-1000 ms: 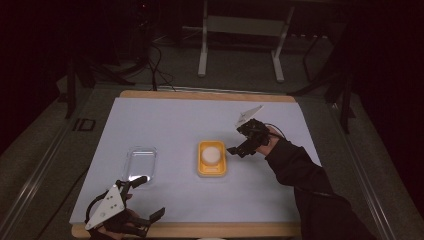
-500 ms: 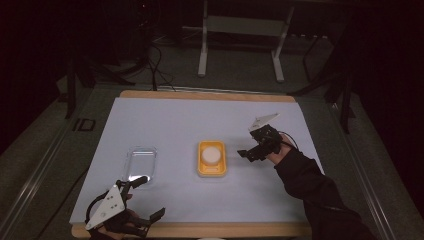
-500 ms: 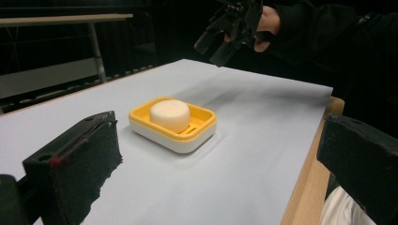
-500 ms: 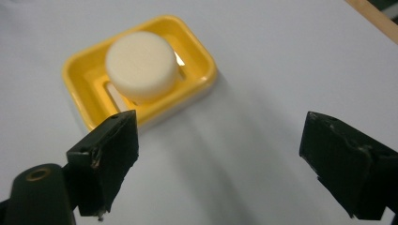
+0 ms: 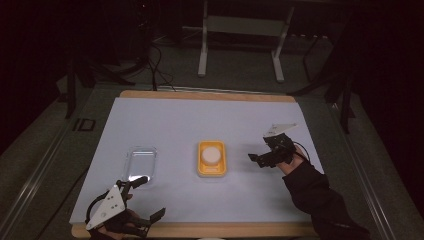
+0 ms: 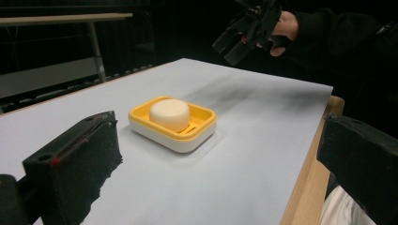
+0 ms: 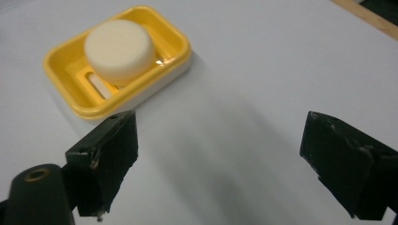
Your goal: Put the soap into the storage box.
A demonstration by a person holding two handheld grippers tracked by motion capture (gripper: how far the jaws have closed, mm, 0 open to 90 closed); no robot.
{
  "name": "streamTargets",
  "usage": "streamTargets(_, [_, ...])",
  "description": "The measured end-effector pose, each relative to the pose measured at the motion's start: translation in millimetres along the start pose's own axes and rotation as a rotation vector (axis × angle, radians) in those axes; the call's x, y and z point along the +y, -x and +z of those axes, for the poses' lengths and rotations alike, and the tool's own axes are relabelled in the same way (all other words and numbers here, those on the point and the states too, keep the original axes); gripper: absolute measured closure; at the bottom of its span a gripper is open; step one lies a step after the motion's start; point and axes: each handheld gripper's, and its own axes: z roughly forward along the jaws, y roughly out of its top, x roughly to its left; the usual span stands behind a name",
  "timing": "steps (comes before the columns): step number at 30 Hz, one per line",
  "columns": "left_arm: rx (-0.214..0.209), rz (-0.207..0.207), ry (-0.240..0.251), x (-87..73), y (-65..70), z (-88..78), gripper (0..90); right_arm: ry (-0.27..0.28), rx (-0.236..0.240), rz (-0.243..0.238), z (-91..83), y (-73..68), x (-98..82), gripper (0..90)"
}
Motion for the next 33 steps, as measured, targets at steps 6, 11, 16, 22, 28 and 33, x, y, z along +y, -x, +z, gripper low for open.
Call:
streamTargets(6, [0.000, -0.001, 0.000, 0.0, -0.3, 0.0, 0.0, 0.024, -0.008, 0.030, -11.0, -1.2, -16.4, 11.7])
streamTargets(11, [0.000, -0.001, 0.000, 0.0, -0.2, 0.4, 0.1, 0.033, -0.039, 0.037, -17.3, -8.7, -28.5, 11.8])
streamTargets(16, [0.000, -0.001, -0.002, -0.1, -0.4, 0.6, 0.0, 0.034, -0.047, 0.047, -18.7, -13.2, -34.3, 11.8])
streamTargets(22, [-0.002, -0.002, -0.003, -0.2, -0.5, 0.6, 0.0, 0.063, -0.109, 0.028, -24.5, -26.2, -48.6, 11.9])
streamTargets(28, [-0.006, 0.003, -0.007, -0.1, 0.0, 0.8, 0.1, 0.092, -0.106, 0.033, -24.2, -30.2, -59.3, 11.9])
streamTargets(33, [-0.007, 0.001, -0.005, -0.1, 0.1, 0.7, 0.1, 0.123, -0.097, 0.057, -29.7, -29.6, -68.3, 11.9])
